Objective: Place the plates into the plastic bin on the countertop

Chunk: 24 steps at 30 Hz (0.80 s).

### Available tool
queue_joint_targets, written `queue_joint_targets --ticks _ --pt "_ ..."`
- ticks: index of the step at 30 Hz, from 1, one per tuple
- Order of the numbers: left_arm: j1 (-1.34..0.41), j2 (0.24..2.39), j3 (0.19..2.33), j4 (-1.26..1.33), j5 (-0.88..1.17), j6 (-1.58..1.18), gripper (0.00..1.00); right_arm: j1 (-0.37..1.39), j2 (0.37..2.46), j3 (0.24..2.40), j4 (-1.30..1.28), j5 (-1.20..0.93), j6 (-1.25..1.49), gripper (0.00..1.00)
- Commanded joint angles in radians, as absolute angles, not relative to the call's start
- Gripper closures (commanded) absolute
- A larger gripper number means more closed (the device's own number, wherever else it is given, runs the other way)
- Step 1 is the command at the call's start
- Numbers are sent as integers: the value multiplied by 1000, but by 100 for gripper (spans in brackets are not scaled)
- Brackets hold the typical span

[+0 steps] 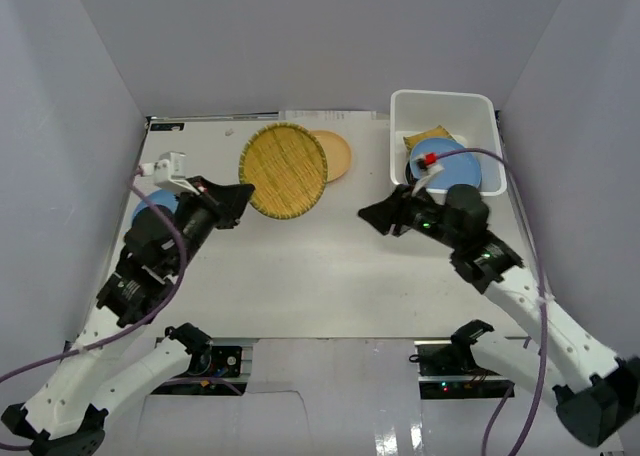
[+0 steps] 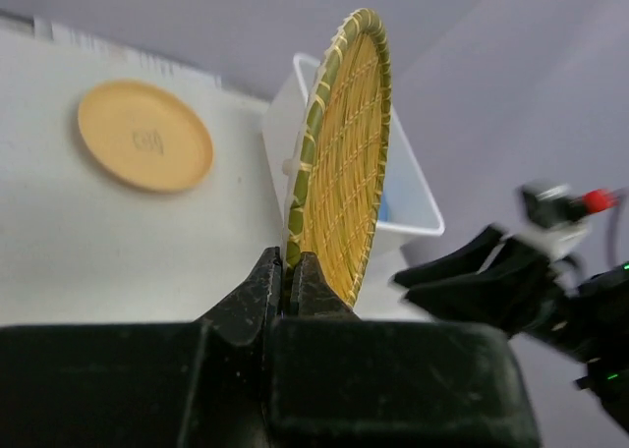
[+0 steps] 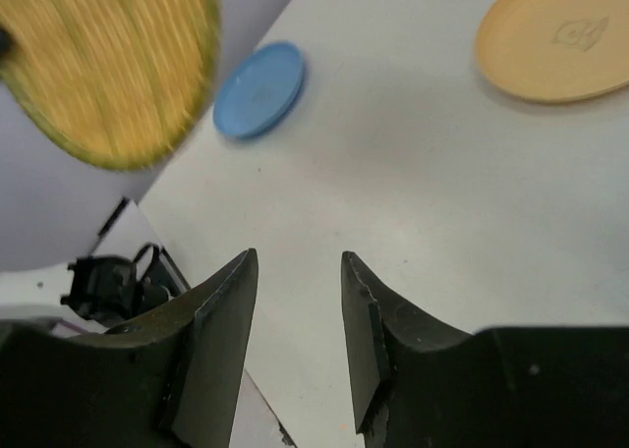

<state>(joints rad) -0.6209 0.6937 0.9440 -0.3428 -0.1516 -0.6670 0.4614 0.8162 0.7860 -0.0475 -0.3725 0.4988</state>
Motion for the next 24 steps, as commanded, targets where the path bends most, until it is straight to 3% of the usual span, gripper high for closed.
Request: queue_joint_targets --ticks 1,5,9,13,17,21,24 --pt "-624 663 1072 -394 -294 -602 100 766 974 799 106 -18 471 54" --pt "-624 673 1172 -319 -260 -563 100 926 1338 877 291 67 537 45" --pt "-626 698 1204 -287 -221 -534 100 1038 1694 1125 345 141 558 35" --pt "-626 710 1218 -281 -181 -503 100 1078 2134 1617 240 204 581 31" --pt "-626 704 1192 -278 -138 -489 100 1084 2446 2030 128 189 670 27" --pt "-626 703 1131 -252 -84 -498 100 1095 2676 2339 77 204 758 24" --pt "-626 690 1092 -236 -57 -495 100 1091 2741 2347 144 216 839 25"
